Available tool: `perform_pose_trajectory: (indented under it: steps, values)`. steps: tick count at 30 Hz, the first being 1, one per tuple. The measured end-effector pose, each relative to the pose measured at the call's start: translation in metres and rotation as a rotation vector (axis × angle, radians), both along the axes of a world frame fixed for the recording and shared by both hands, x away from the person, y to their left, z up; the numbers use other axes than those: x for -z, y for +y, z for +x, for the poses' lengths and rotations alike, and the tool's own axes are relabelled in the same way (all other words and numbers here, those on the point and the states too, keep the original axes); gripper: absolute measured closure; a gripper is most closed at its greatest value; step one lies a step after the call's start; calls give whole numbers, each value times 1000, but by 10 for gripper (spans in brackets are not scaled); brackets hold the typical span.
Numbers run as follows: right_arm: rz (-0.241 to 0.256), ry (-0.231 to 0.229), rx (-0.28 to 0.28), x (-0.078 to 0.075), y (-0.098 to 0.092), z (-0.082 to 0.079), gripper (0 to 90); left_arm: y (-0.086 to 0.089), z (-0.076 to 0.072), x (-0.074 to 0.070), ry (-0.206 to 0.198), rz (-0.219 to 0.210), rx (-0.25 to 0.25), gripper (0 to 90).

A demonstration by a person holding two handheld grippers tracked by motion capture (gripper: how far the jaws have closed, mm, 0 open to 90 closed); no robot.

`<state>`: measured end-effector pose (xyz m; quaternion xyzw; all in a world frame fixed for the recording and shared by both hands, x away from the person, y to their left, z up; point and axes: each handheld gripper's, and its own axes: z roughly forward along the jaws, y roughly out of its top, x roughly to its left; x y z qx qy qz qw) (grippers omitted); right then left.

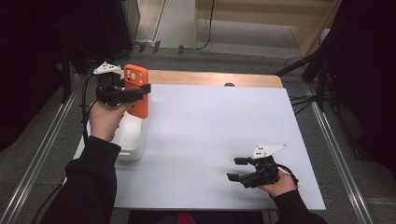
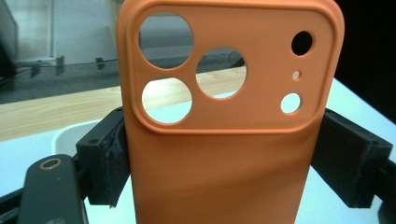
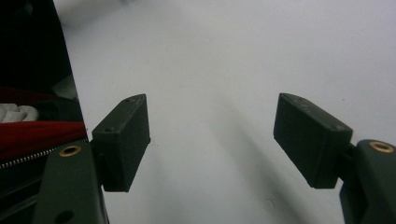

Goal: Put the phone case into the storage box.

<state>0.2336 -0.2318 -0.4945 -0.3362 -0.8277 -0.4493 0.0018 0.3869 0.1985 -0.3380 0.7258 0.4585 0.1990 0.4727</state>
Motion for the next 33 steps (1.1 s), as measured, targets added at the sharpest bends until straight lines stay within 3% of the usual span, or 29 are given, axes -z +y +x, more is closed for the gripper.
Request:
perform_pose_trajectory:
  steps: [8,11,15,19,28,33]
  values:
    - [3,-2,-8,0,2,2,259,2,12,-2,-10,13,-44,155]
    - [4,-1,-9,0,2,3,259,3,16,-4,-10,20,-49,155]
    - [9,-1,-13,-1,3,4,259,6,23,-5,-7,-5,-35,155]
    - [9,-1,-17,-1,4,5,259,6,30,-5,-8,27,-49,155]
    - [16,-2,-5,-2,4,6,259,11,48,-4,3,9,-67,154]
    - [19,2,-18,-1,7,4,259,12,58,-2,-3,31,-86,155]
